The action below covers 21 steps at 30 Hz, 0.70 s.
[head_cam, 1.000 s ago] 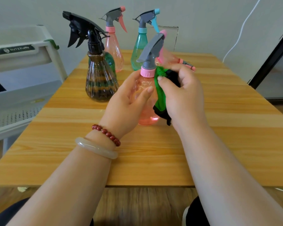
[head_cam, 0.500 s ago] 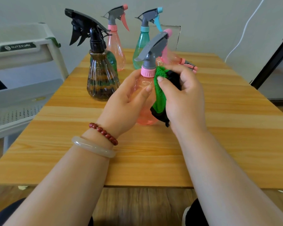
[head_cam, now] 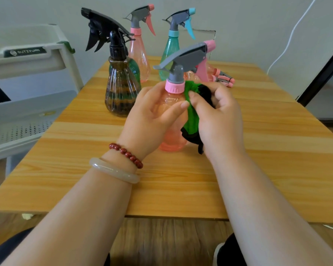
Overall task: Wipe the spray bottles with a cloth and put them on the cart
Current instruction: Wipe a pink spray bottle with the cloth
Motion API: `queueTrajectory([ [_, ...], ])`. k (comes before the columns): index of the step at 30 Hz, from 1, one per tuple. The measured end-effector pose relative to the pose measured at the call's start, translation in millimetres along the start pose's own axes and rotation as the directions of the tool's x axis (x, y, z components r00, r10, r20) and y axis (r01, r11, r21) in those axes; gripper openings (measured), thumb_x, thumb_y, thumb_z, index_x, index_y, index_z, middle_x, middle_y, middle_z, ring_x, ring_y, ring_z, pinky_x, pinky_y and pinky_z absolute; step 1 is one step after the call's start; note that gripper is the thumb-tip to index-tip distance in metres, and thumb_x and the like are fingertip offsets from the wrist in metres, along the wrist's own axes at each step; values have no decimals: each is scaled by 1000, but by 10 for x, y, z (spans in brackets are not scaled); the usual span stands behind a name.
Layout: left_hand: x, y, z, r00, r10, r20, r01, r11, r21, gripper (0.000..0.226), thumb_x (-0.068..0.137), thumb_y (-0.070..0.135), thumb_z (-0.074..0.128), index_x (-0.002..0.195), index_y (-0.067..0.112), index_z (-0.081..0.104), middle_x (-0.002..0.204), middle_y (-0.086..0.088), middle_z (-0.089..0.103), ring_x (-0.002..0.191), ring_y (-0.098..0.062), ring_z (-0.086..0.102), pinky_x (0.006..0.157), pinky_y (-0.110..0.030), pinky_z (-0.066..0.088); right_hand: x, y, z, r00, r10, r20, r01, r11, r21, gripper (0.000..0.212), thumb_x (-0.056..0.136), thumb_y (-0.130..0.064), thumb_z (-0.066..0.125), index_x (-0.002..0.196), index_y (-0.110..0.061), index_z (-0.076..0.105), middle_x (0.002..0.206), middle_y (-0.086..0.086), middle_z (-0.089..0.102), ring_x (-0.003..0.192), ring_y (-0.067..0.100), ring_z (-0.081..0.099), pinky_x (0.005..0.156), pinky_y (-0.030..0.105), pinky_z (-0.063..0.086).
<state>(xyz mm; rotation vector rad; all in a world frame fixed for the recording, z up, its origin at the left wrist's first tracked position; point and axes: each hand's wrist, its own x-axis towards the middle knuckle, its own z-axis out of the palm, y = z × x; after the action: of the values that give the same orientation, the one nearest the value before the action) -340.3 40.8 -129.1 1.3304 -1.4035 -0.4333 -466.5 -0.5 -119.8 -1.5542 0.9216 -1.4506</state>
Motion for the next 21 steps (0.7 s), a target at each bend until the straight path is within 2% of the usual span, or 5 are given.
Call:
queueTrajectory([
  [6,-2,-20,8,998,-43,-40,38,993,-111,33,95,31,64,125,22,52,117,9,65,111,-2,60,101,-30,48,-109,-27,91,995,94,40,-102,956,274,16,87,-8,71,87,-24,72,84,-7,73,87,13,69,81,32,56],
  [11,-12,16,22,999,-44,-15,42,991,-130,27,97,29,61,122,28,51,108,15,64,101,6,60,91,-17,48,-50,8,105,968,249,17,-241,915,325,9,90,-15,70,89,-23,73,88,1,74,87,21,70,88,49,56],
  [16,-15,-11,31,997,-27,-76,18,994,-108,25,98,30,59,123,27,56,116,10,66,110,-3,60,100,-34,49,-65,2,105,968,223,116,-251,869,426,13,90,-7,66,92,-19,71,90,4,72,86,21,68,84,45,57],
  [19,-14,-5,36,995,-35,-96,30,998,-55,39,97,34,61,134,23,55,128,5,59,119,-3,55,105,-30,45,-42,32,110,969,238,66,-246,905,347,12,90,-16,68,89,-27,72,94,3,74,94,28,70,93,55,54],
  [21,-13,1,35,994,-57,-96,49,996,-76,41,97,34,61,136,24,54,129,5,58,119,-1,54,105,-27,45,-22,36,110,952,297,79,-306,889,342,11,94,-20,65,96,-29,72,98,1,76,96,25,72,91,50,56],
])
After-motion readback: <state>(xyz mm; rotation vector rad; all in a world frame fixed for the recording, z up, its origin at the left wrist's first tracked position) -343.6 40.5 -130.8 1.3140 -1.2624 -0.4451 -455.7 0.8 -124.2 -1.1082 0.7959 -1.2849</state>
